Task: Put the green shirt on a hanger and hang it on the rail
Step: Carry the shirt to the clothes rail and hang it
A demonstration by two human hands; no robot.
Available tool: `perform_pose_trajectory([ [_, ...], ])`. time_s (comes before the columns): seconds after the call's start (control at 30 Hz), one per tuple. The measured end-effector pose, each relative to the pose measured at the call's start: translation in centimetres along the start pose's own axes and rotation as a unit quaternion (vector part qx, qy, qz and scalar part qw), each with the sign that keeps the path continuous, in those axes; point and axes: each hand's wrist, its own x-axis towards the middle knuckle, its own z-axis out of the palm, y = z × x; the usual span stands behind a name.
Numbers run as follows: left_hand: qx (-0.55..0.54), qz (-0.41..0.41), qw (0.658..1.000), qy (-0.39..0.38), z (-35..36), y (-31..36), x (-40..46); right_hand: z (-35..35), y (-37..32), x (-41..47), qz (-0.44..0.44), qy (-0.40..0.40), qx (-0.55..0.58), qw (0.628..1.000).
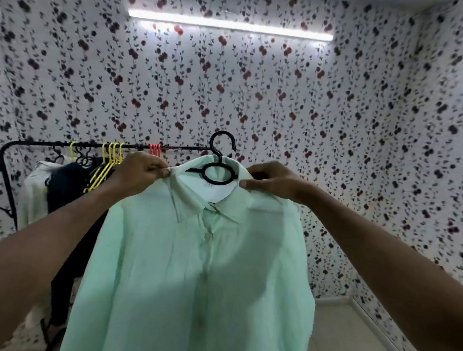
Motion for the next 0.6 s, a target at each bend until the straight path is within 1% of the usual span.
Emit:
perform_pose_trajectory([
  [0.13, -0.026, -0.008, 1.000, 0.003, 4.5, -6.3, 5.6, 1.5, 5.0, 10.0, 0.021, 0.066, -0.001, 0.998],
  [0.23, -0.027, -0.020, 0.999, -0.001, 8.1, -10.6, 9.5, 2.2, 9.0, 16.2, 0.039, 0.088, -0.009, 0.995],
  [0.3, -0.037, -0.033, 0.999, -0.012, 10.5, -14.1, 12.3, 3.0, 11.6, 20.4, 0.042, 0.090, -0.005, 0.995],
  [0.43, -0.021, -0.054, 0.998, -0.041, 13.5, -19.6, 18.5, 3.9, 16.0, 29.0, 0.049, 0.079, -0.004, 0.996],
  [0.6, -0.044, -0.089, 0.994, -0.051, 16.2, -24.9, 24.9, 3.9, 18.1, 38.1, 0.070, 0.078, -0.008, 0.994],
])
